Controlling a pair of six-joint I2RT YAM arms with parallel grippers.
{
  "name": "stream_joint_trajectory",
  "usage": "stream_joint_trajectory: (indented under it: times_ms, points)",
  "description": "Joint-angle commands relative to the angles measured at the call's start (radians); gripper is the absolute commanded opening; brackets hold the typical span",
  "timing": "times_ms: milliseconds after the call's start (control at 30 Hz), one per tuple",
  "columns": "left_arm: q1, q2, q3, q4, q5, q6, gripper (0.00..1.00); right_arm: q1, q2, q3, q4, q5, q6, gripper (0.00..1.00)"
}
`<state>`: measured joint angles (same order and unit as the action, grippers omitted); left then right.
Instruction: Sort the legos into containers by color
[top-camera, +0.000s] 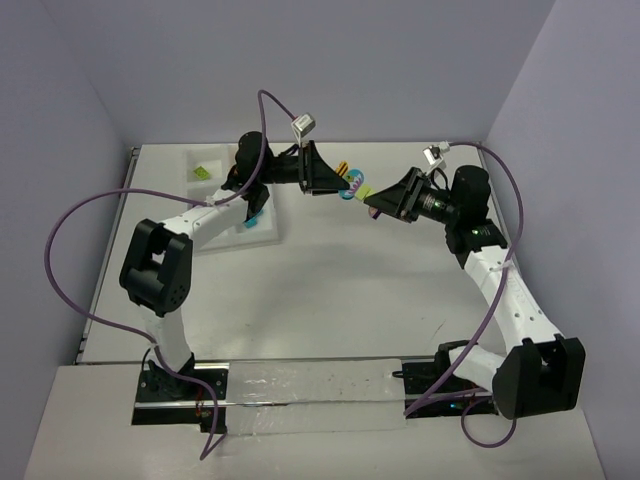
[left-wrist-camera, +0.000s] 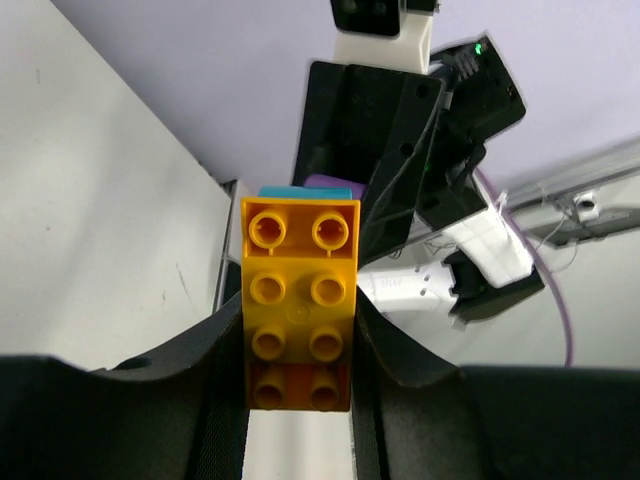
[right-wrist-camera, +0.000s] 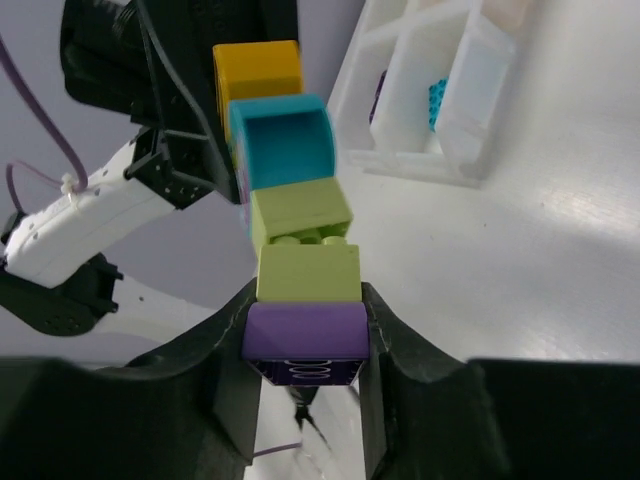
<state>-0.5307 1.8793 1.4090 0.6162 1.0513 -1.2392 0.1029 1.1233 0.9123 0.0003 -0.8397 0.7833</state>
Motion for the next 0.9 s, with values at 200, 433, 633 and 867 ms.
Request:
stream_joint_trajectory:
  times_ms: [200, 433, 633, 867]
  points:
    - [0.01, -0.06, 0.058, -0.141, 0.019, 0.132, 0.0, 0.022, -0.063, -0.066, 0.093, 0.006, 0.022, 0.0]
    - [0.036, -0.037, 0.195, -0.729, -0.215, 0.512, 0.0, 0.021, -0.114, -0.04, -0.213, 0.212, -0.147, 0.0]
    - [-0.054, 0.014, 0.244, -1.09, -0.68, 0.724, 0.0, 0.02, -0.113, 0.05, -0.456, 0.45, -0.237, 0.0]
    - [-0.222, 0.097, 0.199, -1.167, -1.278, 0.738, 0.0, 0.02, -0.099, 0.088, -0.542, 0.566, -0.256, 0.0]
